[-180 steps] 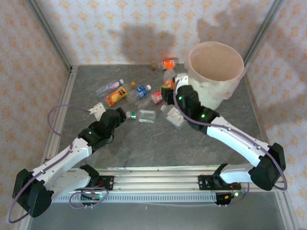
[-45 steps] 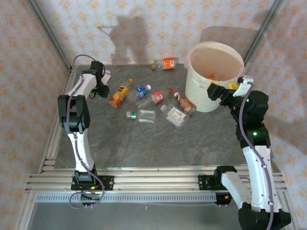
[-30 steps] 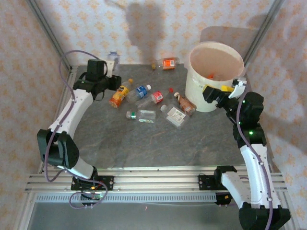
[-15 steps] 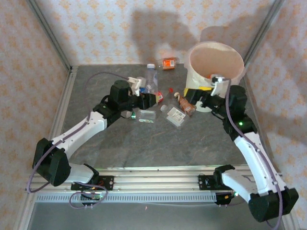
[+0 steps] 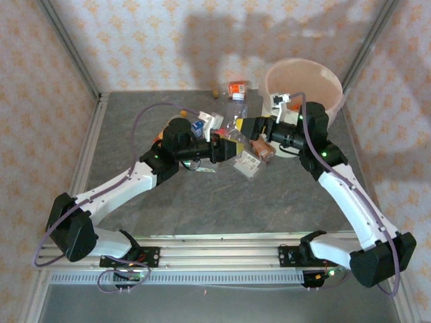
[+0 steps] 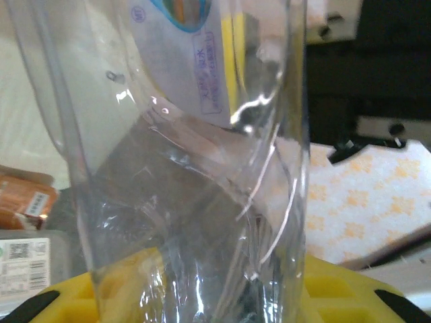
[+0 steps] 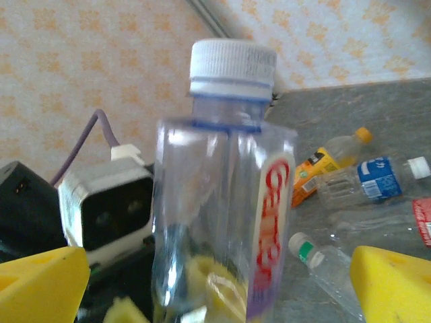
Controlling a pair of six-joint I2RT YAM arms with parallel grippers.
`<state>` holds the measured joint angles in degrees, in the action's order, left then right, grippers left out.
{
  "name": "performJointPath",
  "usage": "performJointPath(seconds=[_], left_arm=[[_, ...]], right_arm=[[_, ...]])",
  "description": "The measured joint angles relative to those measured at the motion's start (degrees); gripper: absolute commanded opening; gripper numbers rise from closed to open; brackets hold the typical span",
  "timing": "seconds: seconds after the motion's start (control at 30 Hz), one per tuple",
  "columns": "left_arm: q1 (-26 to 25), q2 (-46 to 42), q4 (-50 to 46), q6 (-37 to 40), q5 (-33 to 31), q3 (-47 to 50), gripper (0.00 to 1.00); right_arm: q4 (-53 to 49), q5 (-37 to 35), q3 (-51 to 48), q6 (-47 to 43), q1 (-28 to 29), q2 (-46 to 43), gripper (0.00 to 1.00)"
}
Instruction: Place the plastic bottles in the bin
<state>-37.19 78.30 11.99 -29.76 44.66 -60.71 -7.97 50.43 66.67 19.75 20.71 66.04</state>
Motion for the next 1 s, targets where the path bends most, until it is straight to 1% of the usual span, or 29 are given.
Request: performJointPath(seconds=[0.07,0.23,0.53,0.77,0.8,0.83,1.0], left_arm=[[-0.6,0.5,-0.2,0.3,1.3,-0.6,0.32],[-1.8,2.5,-1.1,1.6,2.9,-3.1,0.32],[-2.6,4.2,-1.2,2.8,3.3,-3.6,0.32],[-2.6,4.5,-2.3,3.8,3.8,-4.2,0.34],[-2.6,4.5,-2.4,3.8,3.8,-4.3,0.38],[-2.6,4.5,-2.4,3.8,3.8,-4.3,0.46],[-2.6,4.6,-3.7,4.2,3.0,-4.5,0.75]], right_arm=[[-1.7,1.2,2.6,0.3,0.2,2.0,1.0],[-5.9,1.9,6.3,-0.5,0.9,4.3,0.84],[-9.7,0.6,6.5,-1.3,0.9,5.4,0.58],[-13.1,-0.4,8.4,-2.5,0.9,6.5,0.42],[-13.3,-0.5,8.4,-2.5,0.9,6.5,0.41],[-13.3,-0.6,8.4,-2.6,0.9,6.5,0.4],[-13.6,-2.4,8.4,-2.9,1.2,6.5,0.36]])
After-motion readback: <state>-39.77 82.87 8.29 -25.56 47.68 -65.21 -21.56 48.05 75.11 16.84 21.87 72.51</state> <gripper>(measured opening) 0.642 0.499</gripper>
